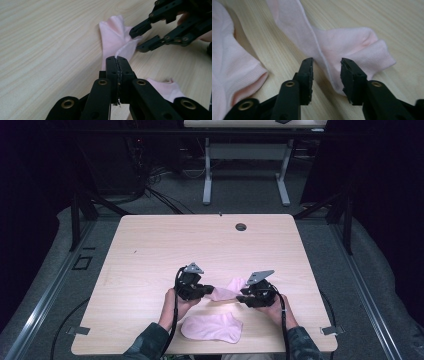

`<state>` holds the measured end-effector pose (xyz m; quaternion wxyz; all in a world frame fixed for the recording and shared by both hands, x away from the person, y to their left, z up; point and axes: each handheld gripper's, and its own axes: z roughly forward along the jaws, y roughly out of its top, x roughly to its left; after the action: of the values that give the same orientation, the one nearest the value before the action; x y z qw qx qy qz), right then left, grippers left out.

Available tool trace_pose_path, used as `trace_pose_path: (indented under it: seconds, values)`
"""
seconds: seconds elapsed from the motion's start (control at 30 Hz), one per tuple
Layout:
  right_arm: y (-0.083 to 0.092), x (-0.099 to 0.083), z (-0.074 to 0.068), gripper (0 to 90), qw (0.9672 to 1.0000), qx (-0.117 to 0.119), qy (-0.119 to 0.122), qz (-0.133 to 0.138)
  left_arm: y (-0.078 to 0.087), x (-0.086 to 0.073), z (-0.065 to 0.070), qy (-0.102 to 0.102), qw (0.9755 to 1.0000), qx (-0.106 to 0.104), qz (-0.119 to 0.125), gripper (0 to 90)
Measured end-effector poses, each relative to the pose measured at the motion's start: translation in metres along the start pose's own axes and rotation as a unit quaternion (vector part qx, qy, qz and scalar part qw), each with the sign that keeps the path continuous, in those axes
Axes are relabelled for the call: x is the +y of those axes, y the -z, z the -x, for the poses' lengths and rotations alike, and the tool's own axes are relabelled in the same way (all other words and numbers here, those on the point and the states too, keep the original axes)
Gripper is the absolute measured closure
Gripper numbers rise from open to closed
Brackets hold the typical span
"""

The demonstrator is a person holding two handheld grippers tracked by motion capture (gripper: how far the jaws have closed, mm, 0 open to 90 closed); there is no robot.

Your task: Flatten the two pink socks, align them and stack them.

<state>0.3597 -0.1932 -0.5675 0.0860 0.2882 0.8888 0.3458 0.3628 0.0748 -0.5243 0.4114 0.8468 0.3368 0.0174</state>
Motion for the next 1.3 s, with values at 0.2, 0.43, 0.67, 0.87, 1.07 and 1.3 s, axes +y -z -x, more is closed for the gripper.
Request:
trace_pose_path:
  seconds: [0.2, 0.43, 0.67, 0.87, 1.07, 1.3]
  values:
    - [-0.002, -0.007, 0.002, 78.8, 0.9998, -0.001, -0.016, 0.009, 0.008, 0.009, 0.009, -0.016, 0.9998, -0.006, 0.01, 89.8]
    - [0.017, -0.006, 0.001, 88.2, 0.998, -0.004, -0.044, 0.046, 0.02, 0.021, 0.02, -0.032, 0.9989, -0.016, 0.029, 89.7]
    - [0.095, 0.012, -0.013, 88.1, 0.9952, -0.015, -0.088, 0.04, 0.028, 0.027, 0.031, -0.036, 0.9977, -0.037, 0.045, 89.7]
    - [0.101, 0.032, -0.007, 86.8, 0.9927, -0.036, -0.114, -0.018, 0.008, 0.023, 0.022, -0.014, 0.999, -0.035, 0.025, 89.6]
    - [0.034, 0.03, 0.027, 67.0, 0.9881, -0.051, -0.138, -0.045, -0.014, 0.005, -0.01, 0.038, 0.9992, -0.011, -0.004, 89.6]
    - [0.023, 0.02, 0.045, 59.6, 0.9846, -0.055, -0.166, 0.002, -0.019, -0.003, -0.03, 0.06, 0.9979, 0.01, -0.02, 89.3]
